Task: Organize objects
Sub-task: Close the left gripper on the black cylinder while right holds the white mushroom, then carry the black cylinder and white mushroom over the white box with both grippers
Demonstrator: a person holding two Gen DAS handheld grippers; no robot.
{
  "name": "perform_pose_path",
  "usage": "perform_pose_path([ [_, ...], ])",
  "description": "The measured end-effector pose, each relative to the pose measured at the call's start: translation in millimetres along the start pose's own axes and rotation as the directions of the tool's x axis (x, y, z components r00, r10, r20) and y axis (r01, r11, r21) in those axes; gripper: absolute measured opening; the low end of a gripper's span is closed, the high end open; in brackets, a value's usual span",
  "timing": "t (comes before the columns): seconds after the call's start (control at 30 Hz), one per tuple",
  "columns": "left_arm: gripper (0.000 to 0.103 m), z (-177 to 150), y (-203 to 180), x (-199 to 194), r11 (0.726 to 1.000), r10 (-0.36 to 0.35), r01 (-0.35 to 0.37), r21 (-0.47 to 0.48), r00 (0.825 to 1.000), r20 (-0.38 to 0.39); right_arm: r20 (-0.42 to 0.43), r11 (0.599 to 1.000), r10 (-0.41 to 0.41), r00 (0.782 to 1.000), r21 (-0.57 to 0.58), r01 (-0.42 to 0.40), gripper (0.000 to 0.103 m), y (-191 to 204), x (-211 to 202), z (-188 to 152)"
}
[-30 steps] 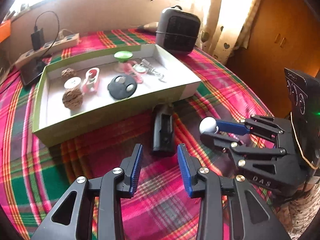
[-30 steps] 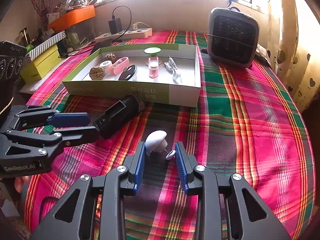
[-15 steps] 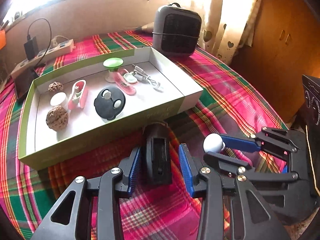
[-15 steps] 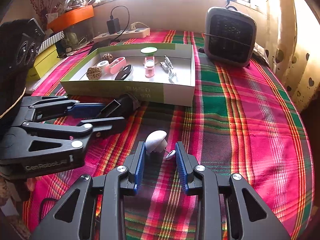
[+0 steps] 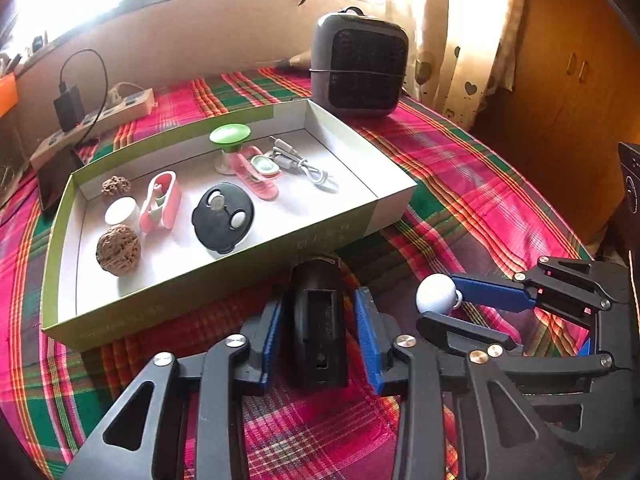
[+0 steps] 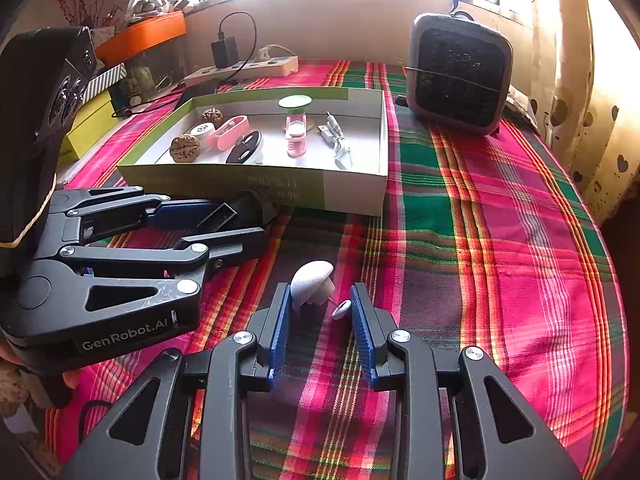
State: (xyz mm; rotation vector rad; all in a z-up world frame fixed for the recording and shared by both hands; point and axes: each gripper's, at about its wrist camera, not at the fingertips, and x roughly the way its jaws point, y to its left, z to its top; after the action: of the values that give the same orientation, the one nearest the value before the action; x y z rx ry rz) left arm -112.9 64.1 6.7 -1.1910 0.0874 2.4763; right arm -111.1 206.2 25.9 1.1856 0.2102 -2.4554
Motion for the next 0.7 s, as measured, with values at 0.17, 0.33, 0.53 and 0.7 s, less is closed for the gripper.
perform_pose_path([
  [0.17, 0.025, -0.5, 3.2, -0.2, 1.000, -0.006, 0.006, -0.019, 1.000, 0.003, 0.000, 1.000, 0.001, 1.000, 0.001, -0.001, 0.031, -0.1, -0.1, 0.0],
  [0.33, 0.025, -1.1, 3.1, -0.4, 1.000, -0.006, 0.006, -0.022, 1.000, 0.004, 0.000, 1.000, 0.002, 1.000, 0.001, -0.002, 0.031, -0.1, -0.1, 0.2],
  [0.53, 0.025, -3.6, 3.5, -2.4, 0.999, -0.009, 0.009, -0.032, 1.000, 0.006, 0.000, 1.000, 0.001, 1.000, 0.001, -0.001, 0.031, 0.1, -0.3, -0.2],
  [0.7, 0.025, -7.2, 3.7, -5.4, 0.999, -0.006, 0.006, -0.040, 1.000, 0.006, 0.000, 1.000, 0.002, 1.000, 0.002, -0.002, 0.031, -0.1, -0.3, -0.3],
])
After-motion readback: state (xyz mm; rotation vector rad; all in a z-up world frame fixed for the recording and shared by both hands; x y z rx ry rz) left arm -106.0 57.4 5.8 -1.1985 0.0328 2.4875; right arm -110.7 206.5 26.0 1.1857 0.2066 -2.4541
